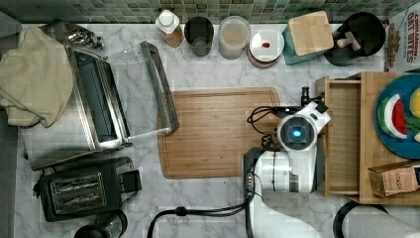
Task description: Close the drawer.
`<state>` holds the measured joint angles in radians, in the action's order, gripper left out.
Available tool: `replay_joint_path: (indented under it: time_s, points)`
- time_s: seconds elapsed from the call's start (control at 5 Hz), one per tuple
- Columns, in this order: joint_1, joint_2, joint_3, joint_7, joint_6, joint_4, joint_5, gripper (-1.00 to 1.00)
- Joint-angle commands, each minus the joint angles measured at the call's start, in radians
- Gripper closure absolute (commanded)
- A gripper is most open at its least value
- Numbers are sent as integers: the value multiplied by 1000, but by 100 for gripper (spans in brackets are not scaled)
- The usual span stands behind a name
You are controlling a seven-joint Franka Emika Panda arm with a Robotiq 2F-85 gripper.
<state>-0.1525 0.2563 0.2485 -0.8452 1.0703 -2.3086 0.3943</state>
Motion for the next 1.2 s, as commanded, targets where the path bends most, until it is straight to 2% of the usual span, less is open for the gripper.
replay_joint_path:
  time_s: [0.2,0.4,0.6,1.0,1.2]
  points:
    - [-261,71,142,-224,-25,202,-76,100]
    - [-256,64,173,-201,-24,221,-28,100]
    - [-298,53,123,-357,-145,278,-98,100]
    - [-257,59,166,-372,-142,277,-121,100]
    - [-255,59,167,-372,-142,277,-121,100]
